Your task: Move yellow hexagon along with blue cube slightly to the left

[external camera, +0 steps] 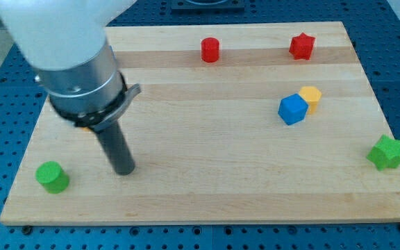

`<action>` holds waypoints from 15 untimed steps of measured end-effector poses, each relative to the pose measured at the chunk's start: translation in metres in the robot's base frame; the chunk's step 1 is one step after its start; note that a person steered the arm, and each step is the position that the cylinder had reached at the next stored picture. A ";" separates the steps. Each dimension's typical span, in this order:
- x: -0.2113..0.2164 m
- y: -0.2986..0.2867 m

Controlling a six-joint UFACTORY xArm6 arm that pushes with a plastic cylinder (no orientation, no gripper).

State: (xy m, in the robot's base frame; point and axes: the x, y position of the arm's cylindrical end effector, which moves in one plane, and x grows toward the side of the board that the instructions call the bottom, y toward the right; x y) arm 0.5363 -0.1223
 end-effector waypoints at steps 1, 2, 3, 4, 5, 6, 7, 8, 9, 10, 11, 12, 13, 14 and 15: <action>-0.060 0.050; -0.073 0.064; -0.077 0.069; -0.079 0.112; -0.051 0.182; -0.041 0.197; -0.040 0.239; -0.040 0.279; -0.040 0.288; -0.072 0.338; -0.077 0.354; -0.100 0.360; -0.122 0.357; -0.125 0.332; -0.125 0.317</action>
State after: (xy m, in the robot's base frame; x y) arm 0.4111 0.1946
